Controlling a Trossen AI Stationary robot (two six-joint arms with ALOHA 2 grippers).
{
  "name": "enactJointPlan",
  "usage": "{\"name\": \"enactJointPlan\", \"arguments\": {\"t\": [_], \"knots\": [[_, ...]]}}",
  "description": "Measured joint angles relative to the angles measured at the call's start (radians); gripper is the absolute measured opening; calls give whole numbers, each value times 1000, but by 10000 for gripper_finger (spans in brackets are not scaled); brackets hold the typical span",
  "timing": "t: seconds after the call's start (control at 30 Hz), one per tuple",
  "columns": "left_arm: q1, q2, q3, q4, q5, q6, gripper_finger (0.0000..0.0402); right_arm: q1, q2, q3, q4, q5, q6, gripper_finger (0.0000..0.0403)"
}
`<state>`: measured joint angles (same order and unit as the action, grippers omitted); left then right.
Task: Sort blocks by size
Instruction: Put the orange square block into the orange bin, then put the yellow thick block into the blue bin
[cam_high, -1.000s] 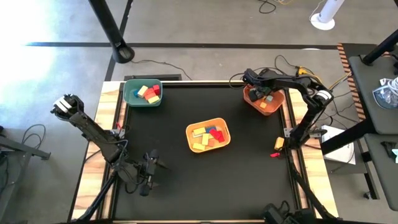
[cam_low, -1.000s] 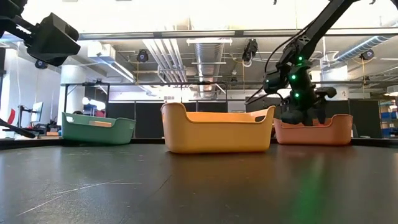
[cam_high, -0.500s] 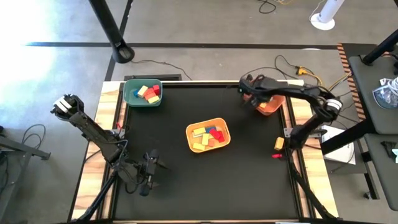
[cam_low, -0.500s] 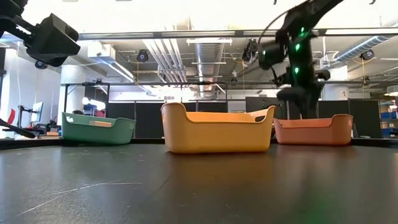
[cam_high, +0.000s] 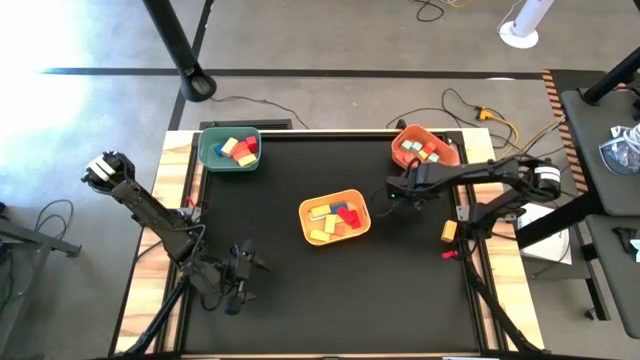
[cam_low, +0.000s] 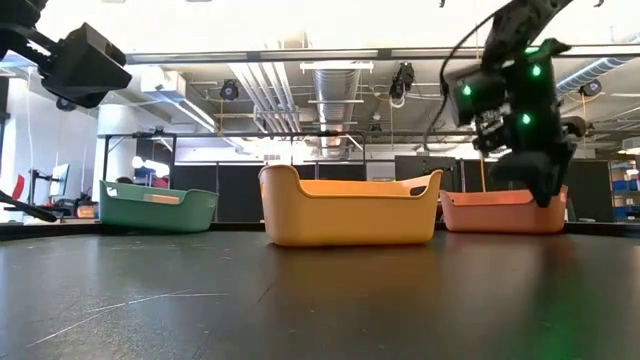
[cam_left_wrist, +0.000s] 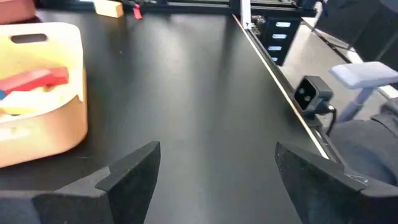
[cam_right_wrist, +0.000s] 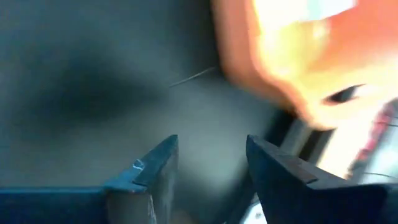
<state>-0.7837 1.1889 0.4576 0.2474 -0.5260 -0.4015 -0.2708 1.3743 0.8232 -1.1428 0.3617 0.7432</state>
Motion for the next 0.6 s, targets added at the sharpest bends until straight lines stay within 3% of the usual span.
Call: {"name": "enactJointPlan", "arguments": {"t": [0.2,0.6], "knots": [[1,0,0,0,-41,27,303,-94,31,-31,6,217,-17,157],[2,0,0,-2,-41,24,303,-254,41,-33,132,282,-167,117]]}}
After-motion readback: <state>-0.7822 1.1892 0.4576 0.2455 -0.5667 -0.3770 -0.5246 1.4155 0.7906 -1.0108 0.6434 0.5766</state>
